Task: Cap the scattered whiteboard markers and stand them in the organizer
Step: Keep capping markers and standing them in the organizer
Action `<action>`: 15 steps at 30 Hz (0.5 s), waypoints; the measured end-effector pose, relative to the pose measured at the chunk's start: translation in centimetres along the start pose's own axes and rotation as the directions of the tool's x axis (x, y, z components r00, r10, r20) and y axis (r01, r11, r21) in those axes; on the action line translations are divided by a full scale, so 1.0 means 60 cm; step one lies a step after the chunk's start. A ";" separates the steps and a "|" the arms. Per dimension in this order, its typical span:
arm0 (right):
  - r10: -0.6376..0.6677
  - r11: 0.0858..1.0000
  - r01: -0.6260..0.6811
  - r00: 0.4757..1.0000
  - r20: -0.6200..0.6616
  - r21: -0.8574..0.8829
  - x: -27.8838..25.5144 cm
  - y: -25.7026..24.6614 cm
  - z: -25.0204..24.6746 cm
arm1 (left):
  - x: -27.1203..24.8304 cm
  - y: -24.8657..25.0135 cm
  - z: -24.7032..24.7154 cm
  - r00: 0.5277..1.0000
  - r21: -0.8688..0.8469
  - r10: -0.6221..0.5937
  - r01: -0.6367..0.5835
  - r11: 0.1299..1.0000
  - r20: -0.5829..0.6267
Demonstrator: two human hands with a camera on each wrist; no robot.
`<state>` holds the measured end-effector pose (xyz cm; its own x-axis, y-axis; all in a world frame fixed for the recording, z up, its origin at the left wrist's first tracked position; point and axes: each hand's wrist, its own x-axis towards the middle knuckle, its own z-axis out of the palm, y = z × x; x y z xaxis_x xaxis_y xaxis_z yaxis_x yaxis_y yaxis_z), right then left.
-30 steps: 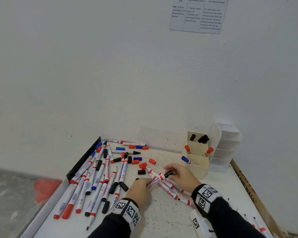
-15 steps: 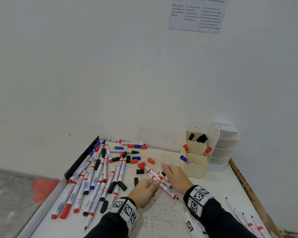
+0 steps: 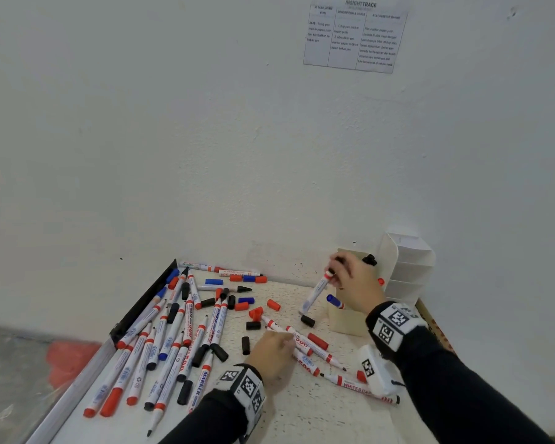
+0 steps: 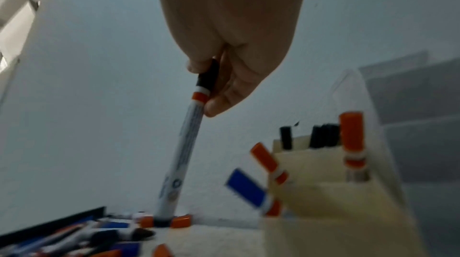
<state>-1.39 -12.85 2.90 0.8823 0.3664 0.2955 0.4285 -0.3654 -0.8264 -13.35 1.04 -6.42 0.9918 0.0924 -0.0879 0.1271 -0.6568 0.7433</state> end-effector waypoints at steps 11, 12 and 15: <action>-0.036 0.964 -0.048 0.951 -0.306 -0.262 0.024 0.055 -0.073 | 0.021 -0.021 0.033 0.998 0.287 0.008 -0.026 0.958 0.064; -0.043 0.968 -0.037 0.949 -0.311 -0.247 0.023 0.057 -0.072 | 0.026 -0.023 0.032 0.998 0.296 0.005 -0.024 0.955 0.066; -0.074 0.981 0.002 0.930 -0.360 -0.195 0.029 0.057 -0.071 | 0.025 -0.019 0.028 0.999 0.295 0.006 -0.021 0.955 0.050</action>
<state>2.43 -17.10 2.65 0.8592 0.0601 0.5081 0.4604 -0.5242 -0.7165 -11.98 0.68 -8.51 0.9919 0.0505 -0.1164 0.1039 -0.8502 0.5161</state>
